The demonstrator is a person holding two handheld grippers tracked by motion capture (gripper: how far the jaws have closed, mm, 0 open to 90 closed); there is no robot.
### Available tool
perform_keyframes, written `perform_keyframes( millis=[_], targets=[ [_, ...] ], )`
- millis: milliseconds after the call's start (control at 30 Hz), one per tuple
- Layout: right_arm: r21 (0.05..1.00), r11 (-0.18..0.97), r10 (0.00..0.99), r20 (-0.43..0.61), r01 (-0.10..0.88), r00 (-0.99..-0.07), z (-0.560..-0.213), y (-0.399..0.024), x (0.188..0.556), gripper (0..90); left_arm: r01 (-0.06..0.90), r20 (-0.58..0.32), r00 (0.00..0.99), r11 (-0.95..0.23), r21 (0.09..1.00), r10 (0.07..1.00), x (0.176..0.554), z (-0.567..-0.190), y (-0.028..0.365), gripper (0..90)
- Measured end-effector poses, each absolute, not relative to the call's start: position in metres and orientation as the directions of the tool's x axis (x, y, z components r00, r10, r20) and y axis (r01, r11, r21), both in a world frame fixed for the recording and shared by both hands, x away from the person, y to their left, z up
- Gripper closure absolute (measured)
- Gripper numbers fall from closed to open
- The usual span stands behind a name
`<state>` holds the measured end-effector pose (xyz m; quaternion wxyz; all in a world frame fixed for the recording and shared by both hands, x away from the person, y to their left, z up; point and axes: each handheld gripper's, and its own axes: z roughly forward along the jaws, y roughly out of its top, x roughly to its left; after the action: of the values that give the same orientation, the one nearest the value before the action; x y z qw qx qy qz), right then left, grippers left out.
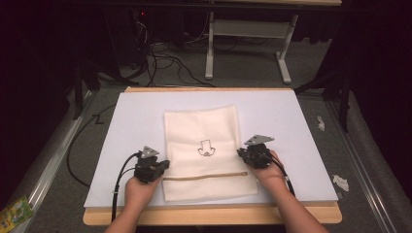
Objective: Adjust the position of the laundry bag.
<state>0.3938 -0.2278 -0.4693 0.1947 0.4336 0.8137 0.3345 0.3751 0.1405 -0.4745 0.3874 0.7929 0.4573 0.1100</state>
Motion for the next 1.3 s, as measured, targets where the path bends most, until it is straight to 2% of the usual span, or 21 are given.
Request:
perform_keyframes(
  millis=[167,333,400,500,633,667,700,800,833,867,1000,1067,1300],
  targets=[
    [0.728,0.341,0.875,-0.015,0.595,-0.483,-0.468,-0.272,0.367,83.0,0.603,-0.156,0.617,-0.336,0.723,0.771,0.381,-0.476,0.106,88.3],
    [0.741,0.308,0.888,0.002,0.596,-0.46,-0.471,-0.282,0.365,82.3,0.584,-0.121,0.621,-0.355,0.73,0.774,0.384,-0.478,0.095,87.9],
    [0.743,0.301,0.89,0.006,0.597,-0.456,-0.472,-0.283,0.366,77.7,0.591,-0.137,0.615,-0.339,0.732,0.777,0.385,-0.479,0.096,86.3],
    [0.763,0.275,0.886,0.036,0.586,-0.463,-0.47,-0.285,0.365,64.8,0.597,-0.19,0.601,-0.279,0.752,0.776,0.383,-0.477,0.104,73.6],
    [0.793,0.241,0.893,0.045,0.559,-0.448,-0.462,-0.289,0.362,53.4,0.564,-0.201,0.599,-0.231,0.793,0.775,0.377,-0.472,0.114,58.4],
    [0.793,0.241,0.893,0.045,0.559,-0.448,-0.462,-0.289,0.362,53.4,0.564,-0.201,0.599,-0.231,0.793,0.775,0.377,-0.472,0.114,56.8],
    [0.809,0.213,0.9,0.057,0.548,-0.433,-0.456,-0.292,0.359,47.9,0.554,-0.199,0.6,-0.223,0.802,0.775,0.374,-0.471,0.118,52.9],
    [0.816,0.192,0.903,0.072,0.546,-0.424,-0.454,-0.295,0.357,43.2,0.537,-0.172,0.603,-0.237,0.809,0.779,0.371,-0.47,0.119,43.5],
    [0.818,0.184,0.902,0.079,0.545,-0.424,-0.453,-0.296,0.357,40.9,0.525,-0.148,0.608,-0.255,0.812,0.78,0.37,-0.468,0.121,43.5],
    [0.823,0.173,0.901,0.091,0.542,-0.425,-0.451,-0.299,0.355,37.5,0.517,-0.139,0.61,-0.259,0.816,0.78,0.368,-0.466,0.124,38.2],
    [0.816,0.166,0.905,0.097,0.553,-0.414,-0.448,-0.304,0.348,36.0,0.508,-0.154,0.599,-0.225,0.831,0.786,0.366,-0.46,0.137,38.7],
    [0.818,0.159,0.906,0.101,0.552,-0.412,-0.446,-0.307,0.341,36.2,0.499,-0.148,0.612,-0.233,0.835,0.777,0.365,-0.459,0.142,42.1],
    [0.805,0.156,0.913,0.104,0.573,-0.394,-0.449,-0.321,0.31,43.8,0.495,-0.152,0.591,-0.208,0.844,0.792,0.368,-0.457,0.148,44.3]
  ],
)
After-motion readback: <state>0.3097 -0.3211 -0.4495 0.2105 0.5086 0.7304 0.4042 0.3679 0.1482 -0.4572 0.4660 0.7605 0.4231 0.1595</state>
